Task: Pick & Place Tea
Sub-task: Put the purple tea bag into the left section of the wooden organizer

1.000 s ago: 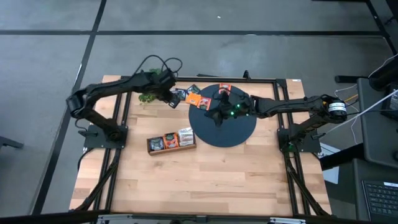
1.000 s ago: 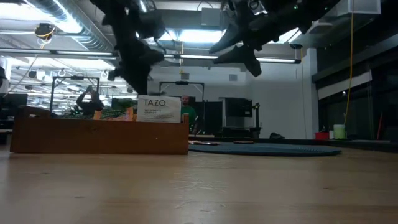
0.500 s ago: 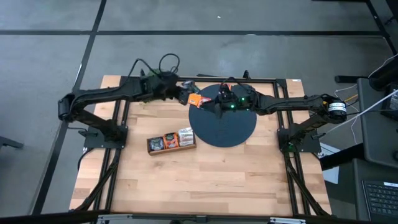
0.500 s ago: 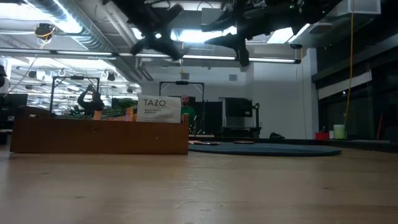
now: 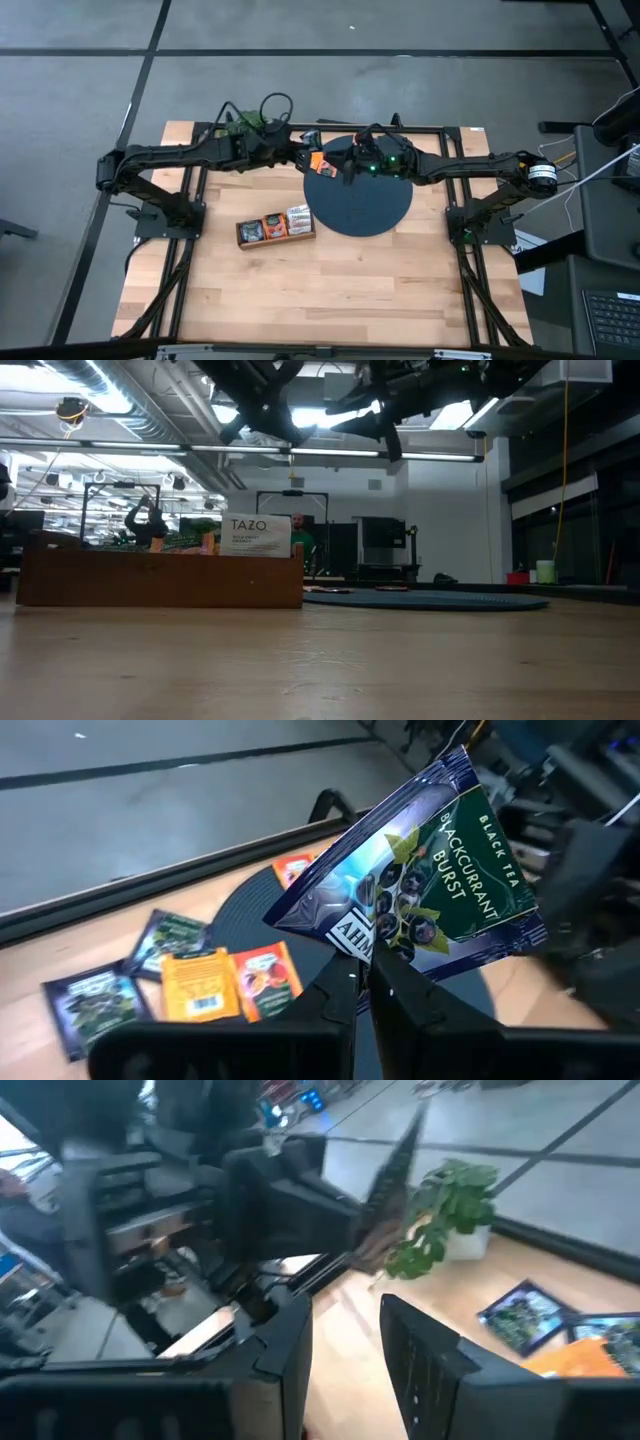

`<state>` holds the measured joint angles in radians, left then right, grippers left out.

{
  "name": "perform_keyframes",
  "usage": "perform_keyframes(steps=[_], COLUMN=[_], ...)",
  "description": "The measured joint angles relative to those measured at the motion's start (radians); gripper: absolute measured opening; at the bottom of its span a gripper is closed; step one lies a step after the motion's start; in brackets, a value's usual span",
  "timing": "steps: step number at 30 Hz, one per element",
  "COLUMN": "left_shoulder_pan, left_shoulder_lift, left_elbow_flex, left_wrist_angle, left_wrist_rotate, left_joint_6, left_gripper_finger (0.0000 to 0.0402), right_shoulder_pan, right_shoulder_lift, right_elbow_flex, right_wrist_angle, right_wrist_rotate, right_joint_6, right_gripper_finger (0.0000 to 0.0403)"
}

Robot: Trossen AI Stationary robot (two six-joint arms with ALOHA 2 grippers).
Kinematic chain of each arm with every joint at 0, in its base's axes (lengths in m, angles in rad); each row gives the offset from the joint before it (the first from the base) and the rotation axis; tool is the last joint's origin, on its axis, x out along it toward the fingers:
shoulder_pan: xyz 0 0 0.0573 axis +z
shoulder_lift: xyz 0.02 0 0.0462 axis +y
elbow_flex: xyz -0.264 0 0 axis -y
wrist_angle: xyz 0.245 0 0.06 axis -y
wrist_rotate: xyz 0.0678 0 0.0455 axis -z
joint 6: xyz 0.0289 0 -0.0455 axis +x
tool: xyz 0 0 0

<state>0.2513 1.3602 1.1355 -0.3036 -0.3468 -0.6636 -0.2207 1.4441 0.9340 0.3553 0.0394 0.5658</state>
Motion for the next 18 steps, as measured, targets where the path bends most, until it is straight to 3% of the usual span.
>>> perform_keyframes(steps=[18], left_shoulder_pan=[-0.003], left_shoulder_lift=[0.013], left_elbow_flex=[0.0], left_wrist_angle=[0.134], left_wrist_rotate=[0.007], left_joint_6=[-0.011], left_gripper_finger=[0.0012], right_shoulder_pan=[-0.006], right_shoulder_lift=[0.0], right_elbow_flex=[0.0], right_wrist_angle=[0.074], right_wrist_rotate=[0.082], right_joint_6=[-0.098], right_gripper_finger=[0.0122])
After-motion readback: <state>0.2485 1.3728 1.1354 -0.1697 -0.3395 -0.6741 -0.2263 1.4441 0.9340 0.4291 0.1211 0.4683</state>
